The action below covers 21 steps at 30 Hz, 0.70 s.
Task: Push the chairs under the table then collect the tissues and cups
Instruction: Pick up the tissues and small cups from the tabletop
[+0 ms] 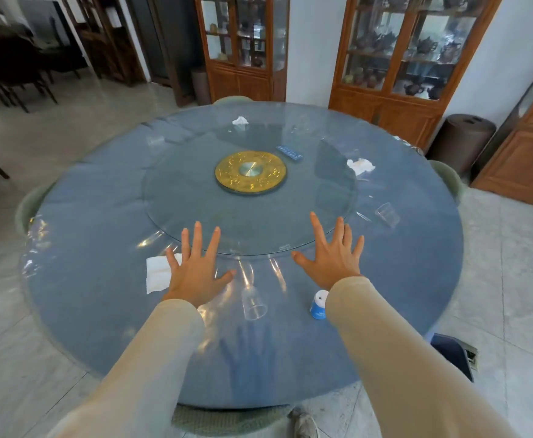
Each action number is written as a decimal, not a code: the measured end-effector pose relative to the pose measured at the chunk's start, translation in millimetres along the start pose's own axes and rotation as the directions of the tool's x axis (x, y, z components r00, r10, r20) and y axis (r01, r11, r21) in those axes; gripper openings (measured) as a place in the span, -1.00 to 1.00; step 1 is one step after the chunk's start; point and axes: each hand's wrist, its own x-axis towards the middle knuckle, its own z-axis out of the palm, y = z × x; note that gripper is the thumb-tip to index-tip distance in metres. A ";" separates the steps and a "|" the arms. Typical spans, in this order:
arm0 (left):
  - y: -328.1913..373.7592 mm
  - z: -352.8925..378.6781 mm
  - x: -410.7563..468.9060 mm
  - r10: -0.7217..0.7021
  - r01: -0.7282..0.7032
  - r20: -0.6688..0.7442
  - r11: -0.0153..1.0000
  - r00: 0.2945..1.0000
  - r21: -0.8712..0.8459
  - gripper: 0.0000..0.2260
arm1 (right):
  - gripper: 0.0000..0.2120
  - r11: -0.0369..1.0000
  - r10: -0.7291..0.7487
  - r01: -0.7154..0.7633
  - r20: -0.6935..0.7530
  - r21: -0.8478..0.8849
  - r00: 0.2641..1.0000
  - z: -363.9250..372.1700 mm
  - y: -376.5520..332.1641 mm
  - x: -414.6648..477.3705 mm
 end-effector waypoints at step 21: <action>-20.7 124.6 -48.9 -0.226 0.351 0.342 0.861 0.912 -0.367 -0.41 | 0.06 0.811 0.197 -0.463 0.579 0.357 0.791 183.3 -91.6 -54.1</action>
